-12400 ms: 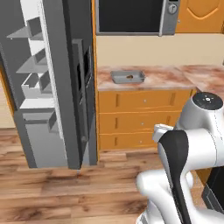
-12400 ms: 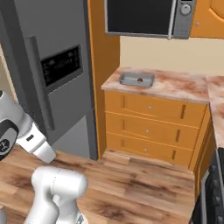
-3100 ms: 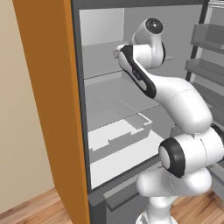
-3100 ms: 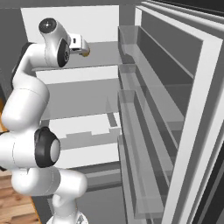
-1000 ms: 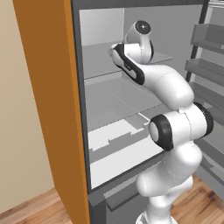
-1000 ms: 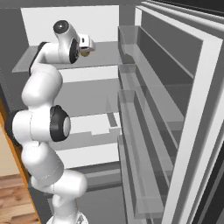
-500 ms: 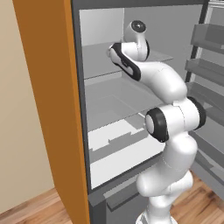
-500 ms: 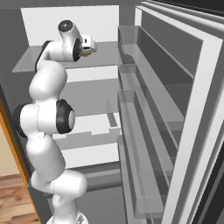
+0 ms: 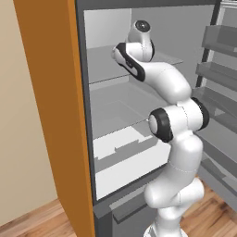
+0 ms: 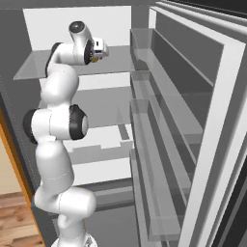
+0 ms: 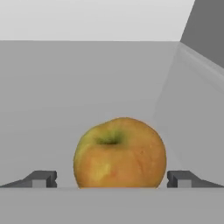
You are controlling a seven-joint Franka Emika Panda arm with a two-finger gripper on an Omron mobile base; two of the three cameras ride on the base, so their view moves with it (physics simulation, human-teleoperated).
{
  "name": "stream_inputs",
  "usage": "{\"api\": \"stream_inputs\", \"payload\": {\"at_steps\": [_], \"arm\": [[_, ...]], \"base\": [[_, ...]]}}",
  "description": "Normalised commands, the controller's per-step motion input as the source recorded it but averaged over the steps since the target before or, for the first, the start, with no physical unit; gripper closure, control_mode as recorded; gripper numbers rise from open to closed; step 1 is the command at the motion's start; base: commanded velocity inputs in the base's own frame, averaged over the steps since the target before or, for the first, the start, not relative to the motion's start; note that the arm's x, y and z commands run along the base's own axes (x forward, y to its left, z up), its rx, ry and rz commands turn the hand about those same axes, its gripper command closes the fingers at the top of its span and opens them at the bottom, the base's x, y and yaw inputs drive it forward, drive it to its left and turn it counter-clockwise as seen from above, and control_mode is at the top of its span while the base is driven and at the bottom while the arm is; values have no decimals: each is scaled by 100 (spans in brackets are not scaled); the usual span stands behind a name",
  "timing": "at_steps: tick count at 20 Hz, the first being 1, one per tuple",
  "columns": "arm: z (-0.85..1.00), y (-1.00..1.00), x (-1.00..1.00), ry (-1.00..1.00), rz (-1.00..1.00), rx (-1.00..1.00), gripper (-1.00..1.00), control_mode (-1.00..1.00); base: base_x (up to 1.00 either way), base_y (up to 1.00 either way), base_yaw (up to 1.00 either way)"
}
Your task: Pick the apple and pear from the fridge and place them inside the tupperware on the counter.
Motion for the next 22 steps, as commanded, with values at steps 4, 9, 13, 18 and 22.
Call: {"api": "stream_inputs", "payload": {"at_steps": [4,9,13,18,22], "arm": [[-3,4,29,0,0,0,-100,-100],[-4,4,18,0,0,0,-100,-100],[-6,3,6,0,0,0,-100,-100],[-11,5,2,0,0,0,-100,-100],[-19,9,0,0,0,-4,100,-100]], "base": [[0,0,0],[0,0,0],[0,0,0],[0,0,0],[0,0,0]]}}
